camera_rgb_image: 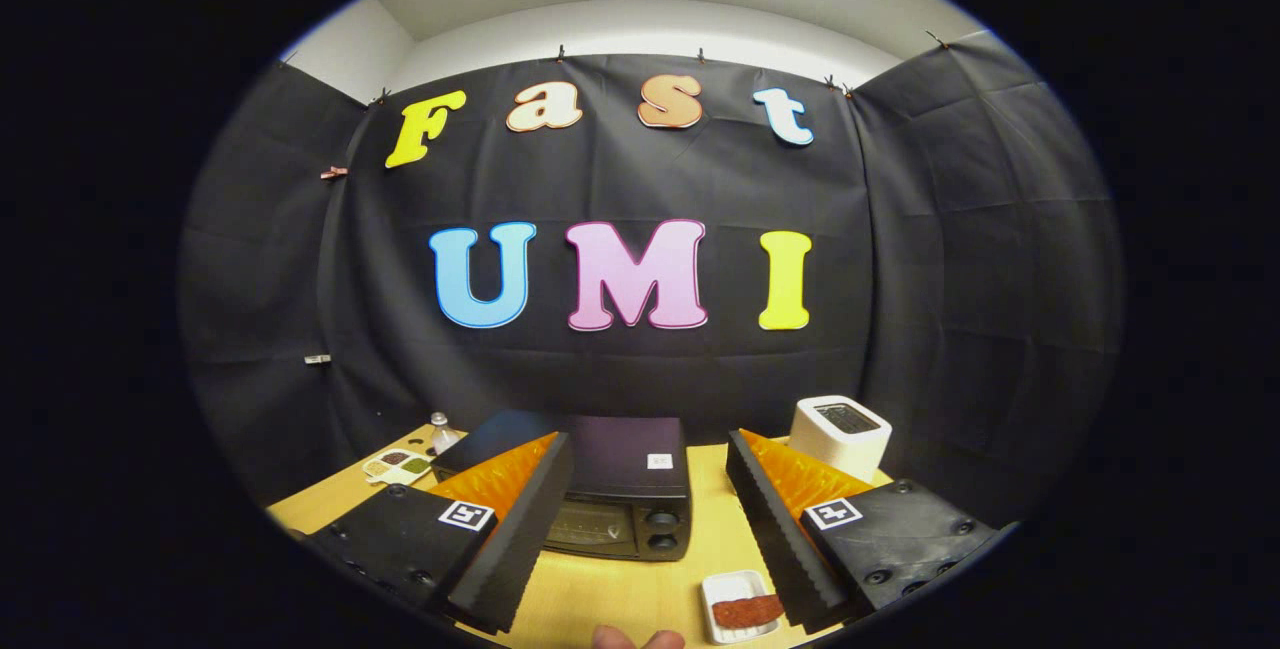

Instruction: Open the toaster oven, put the food inside, and close the toaster oven door.

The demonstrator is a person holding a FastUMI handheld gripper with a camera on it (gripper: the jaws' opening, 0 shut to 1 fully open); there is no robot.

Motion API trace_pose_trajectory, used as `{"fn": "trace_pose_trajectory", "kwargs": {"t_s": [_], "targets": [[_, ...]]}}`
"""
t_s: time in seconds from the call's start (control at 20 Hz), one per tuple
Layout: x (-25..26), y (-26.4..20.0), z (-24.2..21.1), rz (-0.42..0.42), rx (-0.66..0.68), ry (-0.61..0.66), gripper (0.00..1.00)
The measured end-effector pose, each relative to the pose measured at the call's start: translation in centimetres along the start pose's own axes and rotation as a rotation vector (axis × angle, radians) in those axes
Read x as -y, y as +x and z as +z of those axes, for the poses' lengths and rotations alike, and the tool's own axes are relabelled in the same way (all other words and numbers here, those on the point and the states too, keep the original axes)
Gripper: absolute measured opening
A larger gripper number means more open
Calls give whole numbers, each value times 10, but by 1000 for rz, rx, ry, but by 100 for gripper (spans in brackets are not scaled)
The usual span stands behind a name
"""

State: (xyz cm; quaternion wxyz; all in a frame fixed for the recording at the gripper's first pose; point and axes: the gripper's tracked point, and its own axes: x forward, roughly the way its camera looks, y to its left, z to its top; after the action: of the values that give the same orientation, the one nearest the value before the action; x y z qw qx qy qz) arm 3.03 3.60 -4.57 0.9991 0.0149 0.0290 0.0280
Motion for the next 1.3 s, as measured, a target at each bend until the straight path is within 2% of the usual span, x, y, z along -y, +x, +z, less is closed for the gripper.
{"fn": "trace_pose_trajectory", "kwargs": {"t_s": [0.35,0.7,0.9,1.2,1.3], "targets": [[-45,43,-41,-24,-67,-16,97],[-92,79,-113,-17,-216,-48,97],[-115,100,-137,-18,-256,6,97],[-127,116,-172,-34,-337,-9,97],[-126,122,-173,-42,-327,-4,97]]}}
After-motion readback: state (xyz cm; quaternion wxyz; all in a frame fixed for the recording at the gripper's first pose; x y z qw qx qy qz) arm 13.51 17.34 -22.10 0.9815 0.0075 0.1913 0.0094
